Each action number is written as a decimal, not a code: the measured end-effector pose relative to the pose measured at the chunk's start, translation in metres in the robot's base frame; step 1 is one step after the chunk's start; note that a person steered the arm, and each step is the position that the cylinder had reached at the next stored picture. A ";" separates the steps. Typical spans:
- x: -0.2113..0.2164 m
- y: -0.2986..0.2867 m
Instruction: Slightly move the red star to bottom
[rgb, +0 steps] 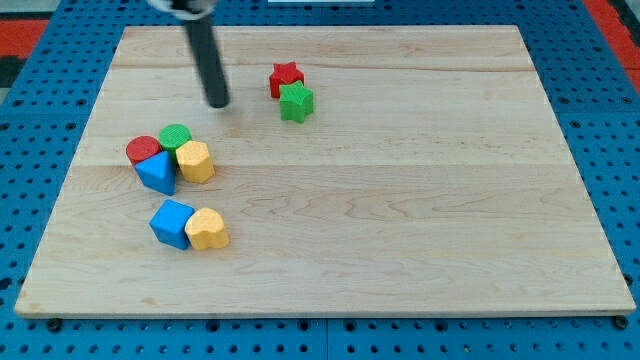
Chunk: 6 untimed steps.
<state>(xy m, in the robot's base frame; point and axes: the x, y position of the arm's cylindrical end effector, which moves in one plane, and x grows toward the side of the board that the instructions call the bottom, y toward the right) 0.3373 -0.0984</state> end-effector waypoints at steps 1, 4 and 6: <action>-0.031 0.023; -0.143 -0.050; -0.146 -0.048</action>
